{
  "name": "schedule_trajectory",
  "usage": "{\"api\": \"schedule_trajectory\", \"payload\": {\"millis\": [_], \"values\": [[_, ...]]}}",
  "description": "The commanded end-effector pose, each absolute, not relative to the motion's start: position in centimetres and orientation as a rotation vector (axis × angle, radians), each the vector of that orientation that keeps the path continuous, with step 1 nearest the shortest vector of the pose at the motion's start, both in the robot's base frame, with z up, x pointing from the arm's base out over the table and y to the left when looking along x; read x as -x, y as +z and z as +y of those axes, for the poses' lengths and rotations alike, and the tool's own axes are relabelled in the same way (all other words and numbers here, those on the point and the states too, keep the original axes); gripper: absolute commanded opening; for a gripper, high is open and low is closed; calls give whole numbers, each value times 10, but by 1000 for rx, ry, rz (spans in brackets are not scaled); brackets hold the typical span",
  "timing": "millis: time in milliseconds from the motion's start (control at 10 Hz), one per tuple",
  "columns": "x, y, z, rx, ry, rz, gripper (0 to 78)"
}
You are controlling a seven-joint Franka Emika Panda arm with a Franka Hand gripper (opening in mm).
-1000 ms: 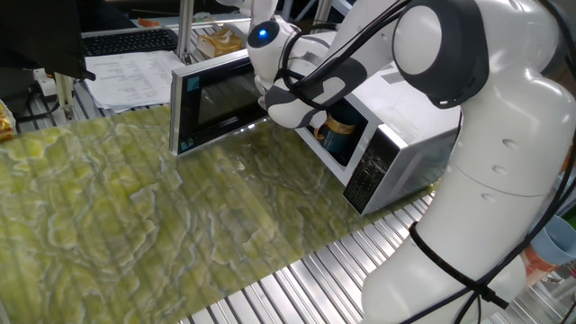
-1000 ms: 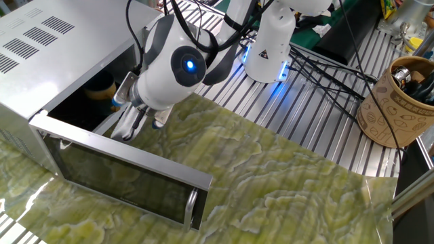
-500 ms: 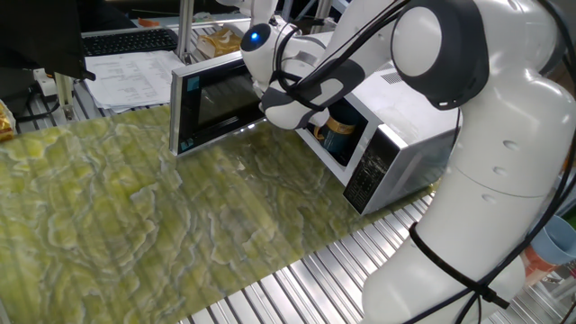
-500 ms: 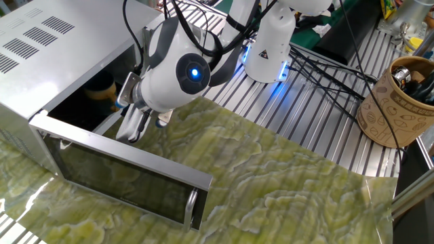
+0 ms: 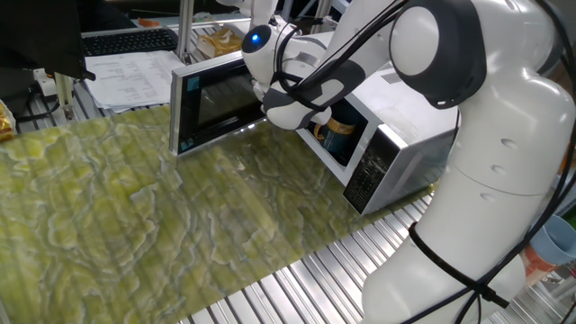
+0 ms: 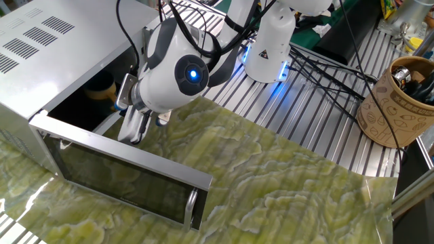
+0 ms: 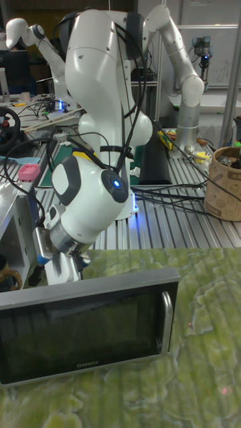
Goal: Put the bowl into the microwave
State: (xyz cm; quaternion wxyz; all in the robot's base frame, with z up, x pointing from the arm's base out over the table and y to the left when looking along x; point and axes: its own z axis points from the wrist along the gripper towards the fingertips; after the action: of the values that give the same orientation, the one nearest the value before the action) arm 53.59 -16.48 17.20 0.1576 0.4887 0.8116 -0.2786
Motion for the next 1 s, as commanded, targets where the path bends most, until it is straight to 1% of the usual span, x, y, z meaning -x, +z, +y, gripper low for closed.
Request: {"api": "schedule_trajectory", "payload": {"millis": [100, 700, 1000], "values": [[-537, 173, -165, -1251, -854, 2429, 11], [-537, 173, -164, -1219, -867, 2447, 11], [-533, 166, -169, -1159, -936, 2470, 11]]}}
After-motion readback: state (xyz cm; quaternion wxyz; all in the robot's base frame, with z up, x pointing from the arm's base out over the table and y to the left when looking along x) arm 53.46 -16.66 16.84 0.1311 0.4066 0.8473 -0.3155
